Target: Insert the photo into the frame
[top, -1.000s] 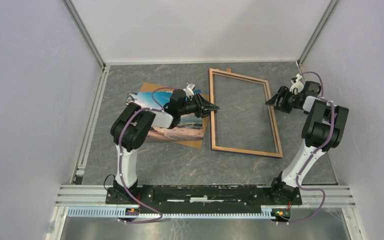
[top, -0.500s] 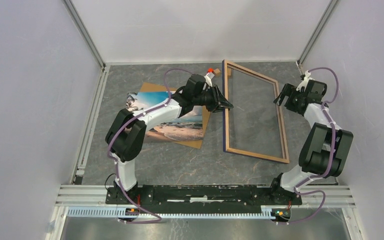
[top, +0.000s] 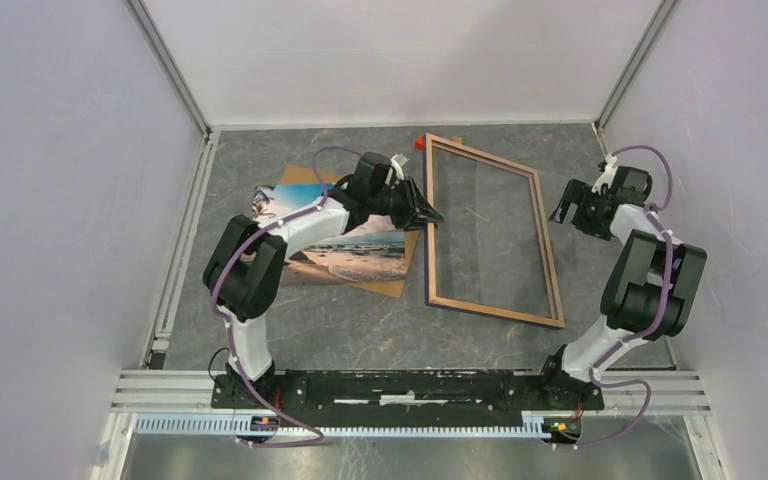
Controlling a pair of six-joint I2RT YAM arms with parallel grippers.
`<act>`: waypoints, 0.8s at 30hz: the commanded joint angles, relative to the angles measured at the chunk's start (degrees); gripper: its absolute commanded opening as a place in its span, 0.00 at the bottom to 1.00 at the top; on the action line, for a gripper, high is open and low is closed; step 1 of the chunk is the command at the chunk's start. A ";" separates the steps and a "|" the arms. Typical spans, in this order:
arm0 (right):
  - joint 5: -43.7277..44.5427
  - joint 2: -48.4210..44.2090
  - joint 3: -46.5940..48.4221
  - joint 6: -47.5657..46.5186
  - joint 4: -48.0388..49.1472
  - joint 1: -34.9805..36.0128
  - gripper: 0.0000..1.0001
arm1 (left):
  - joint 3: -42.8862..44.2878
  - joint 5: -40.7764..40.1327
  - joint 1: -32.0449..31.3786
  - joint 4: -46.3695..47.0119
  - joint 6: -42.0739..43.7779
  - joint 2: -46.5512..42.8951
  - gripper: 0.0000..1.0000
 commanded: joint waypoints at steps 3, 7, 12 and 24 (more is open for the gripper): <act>-2.70 1.37 1.10 -1.55 1.29 2.74 0.97 | -2.74 6.98 4.91 5.83 5.46 1.96 0.14; 13.65 -0.06 3.21 0.19 -4.04 11.64 0.98 | -5.58 7.10 4.88 9.25 4.26 2.32 0.13; 30.79 -3.45 3.55 3.24 -7.49 26.06 0.98 | -7.42 6.39 4.67 11.24 3.75 1.39 0.13; 58.32 4.06 12.05 6.49 -11.97 52.59 0.98 | -8.84 4.71 3.54 11.19 3.77 -0.60 0.13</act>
